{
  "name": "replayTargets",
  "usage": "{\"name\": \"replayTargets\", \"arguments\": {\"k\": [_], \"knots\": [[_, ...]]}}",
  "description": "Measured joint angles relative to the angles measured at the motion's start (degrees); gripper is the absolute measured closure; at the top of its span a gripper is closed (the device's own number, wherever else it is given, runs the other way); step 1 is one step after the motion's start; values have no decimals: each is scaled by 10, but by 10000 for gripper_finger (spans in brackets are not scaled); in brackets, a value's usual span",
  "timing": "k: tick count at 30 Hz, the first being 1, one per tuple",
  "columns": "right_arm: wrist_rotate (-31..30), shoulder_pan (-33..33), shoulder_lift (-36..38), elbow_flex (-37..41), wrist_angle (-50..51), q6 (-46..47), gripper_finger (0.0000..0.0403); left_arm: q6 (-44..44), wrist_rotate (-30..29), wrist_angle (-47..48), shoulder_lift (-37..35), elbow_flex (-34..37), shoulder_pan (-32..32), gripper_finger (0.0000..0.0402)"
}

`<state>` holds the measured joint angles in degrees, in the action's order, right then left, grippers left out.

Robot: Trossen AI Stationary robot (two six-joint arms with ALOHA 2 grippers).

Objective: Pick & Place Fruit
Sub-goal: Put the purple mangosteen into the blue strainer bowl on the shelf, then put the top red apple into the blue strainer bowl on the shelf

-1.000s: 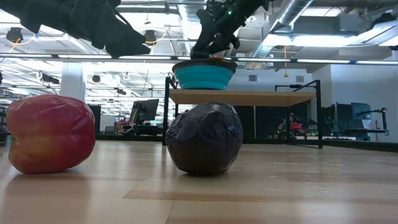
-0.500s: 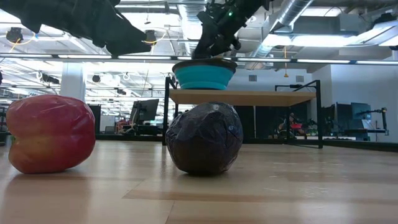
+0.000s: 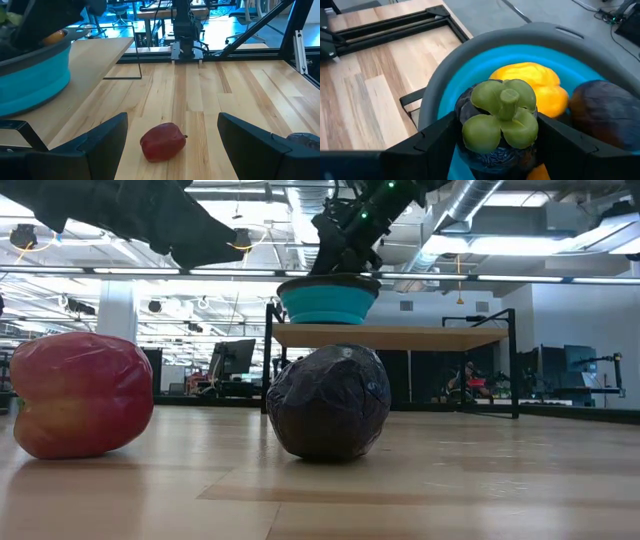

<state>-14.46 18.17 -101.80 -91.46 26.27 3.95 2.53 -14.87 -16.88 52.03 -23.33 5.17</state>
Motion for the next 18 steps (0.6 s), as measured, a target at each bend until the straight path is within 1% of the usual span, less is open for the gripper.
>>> {"name": "replayTargets", "arguments": {"k": [13,18], "knots": [[11,0,3,-42,70,-10,104,0,0,-1,0,0,0,101],[40,0,3,-57,86,-13,73,0,0,-1,0,0,0,101]]}}
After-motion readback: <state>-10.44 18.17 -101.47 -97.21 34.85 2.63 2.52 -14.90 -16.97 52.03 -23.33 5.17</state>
